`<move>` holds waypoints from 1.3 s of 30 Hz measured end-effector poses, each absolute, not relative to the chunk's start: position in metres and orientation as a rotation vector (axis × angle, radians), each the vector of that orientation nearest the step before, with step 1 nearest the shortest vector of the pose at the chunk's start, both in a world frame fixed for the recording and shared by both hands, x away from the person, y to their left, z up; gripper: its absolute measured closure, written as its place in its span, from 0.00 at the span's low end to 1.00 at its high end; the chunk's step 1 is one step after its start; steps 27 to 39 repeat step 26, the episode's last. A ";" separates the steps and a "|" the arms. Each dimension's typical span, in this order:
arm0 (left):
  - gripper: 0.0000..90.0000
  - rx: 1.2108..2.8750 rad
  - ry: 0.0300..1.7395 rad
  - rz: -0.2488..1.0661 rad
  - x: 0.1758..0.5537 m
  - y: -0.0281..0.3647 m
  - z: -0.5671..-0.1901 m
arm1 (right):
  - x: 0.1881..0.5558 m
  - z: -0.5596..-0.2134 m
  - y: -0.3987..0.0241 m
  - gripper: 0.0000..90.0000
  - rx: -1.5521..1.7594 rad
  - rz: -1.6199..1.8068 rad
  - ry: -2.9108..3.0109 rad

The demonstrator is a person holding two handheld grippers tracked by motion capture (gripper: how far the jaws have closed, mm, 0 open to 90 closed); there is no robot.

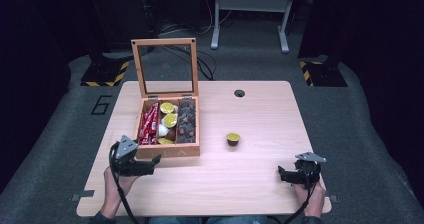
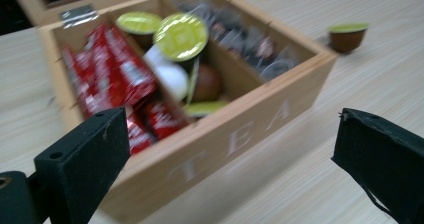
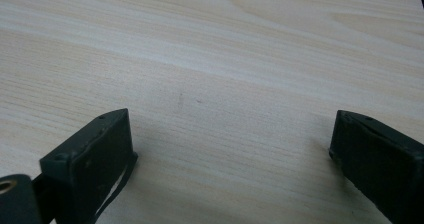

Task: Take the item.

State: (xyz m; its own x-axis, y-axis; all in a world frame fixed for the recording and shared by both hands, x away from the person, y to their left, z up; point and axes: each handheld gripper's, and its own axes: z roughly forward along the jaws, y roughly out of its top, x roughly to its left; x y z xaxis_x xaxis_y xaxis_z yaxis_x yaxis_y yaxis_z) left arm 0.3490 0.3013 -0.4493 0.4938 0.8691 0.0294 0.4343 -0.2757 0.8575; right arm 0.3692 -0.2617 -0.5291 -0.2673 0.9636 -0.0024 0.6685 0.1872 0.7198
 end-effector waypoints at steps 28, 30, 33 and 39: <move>0.00 1.975 1.365 0.559 0.346 0.365 -0.532 | 0.369 -0.530 -0.262 0.03 1.532 0.861 1.993; 0.00 1.975 1.365 0.559 0.346 0.365 -0.532 | 0.369 -0.530 -0.262 0.03 1.532 0.861 1.993; 0.00 1.975 1.365 0.559 0.346 0.365 -0.532 | 0.369 -0.530 -0.262 0.03 1.532 0.861 1.993; 0.00 1.975 1.365 0.559 0.346 0.365 -0.532 | 0.369 -0.530 -0.262 0.03 1.532 0.861 1.993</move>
